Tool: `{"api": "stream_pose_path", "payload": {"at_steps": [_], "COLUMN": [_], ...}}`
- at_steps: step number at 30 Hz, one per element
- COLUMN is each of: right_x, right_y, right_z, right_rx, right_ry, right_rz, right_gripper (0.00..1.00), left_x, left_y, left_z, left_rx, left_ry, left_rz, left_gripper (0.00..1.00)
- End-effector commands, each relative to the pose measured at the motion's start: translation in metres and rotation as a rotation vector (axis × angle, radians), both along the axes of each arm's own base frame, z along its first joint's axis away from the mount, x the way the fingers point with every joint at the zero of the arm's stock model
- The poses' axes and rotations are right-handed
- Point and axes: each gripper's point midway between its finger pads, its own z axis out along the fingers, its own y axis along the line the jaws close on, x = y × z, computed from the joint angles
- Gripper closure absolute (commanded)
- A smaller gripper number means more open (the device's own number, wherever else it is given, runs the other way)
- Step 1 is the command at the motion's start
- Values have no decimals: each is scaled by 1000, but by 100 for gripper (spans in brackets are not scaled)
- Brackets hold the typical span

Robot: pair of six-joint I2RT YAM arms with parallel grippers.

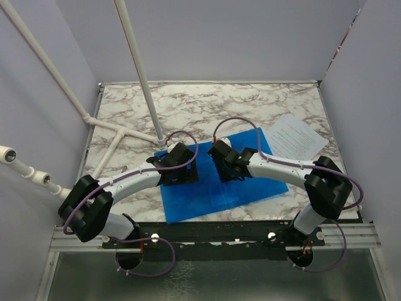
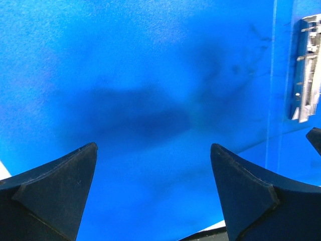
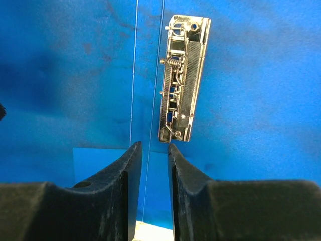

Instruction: Put the files into the folder

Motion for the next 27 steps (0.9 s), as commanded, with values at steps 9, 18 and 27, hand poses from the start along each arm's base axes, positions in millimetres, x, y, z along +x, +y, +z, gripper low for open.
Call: {"api": "stream_pose_path", "payload": {"at_steps": [9, 18, 27], "right_x": [-2, 5, -1], "right_y": [0, -3, -9], "right_z": [-22, -20, -34], "right_rx": [-106, -149, -195], "right_ry": [30, 1, 22], "right_rz": [-19, -39, -41], "right_gripper": [76, 82, 84], "left_x": [-16, -25, -34], "left_y": [18, 26, 36], "left_z": [-41, -56, -61], "left_rx": [70, 93, 108], "left_ry": [39, 59, 66], "left_rz": [31, 34, 39], "left_gripper": [6, 7, 8]}}
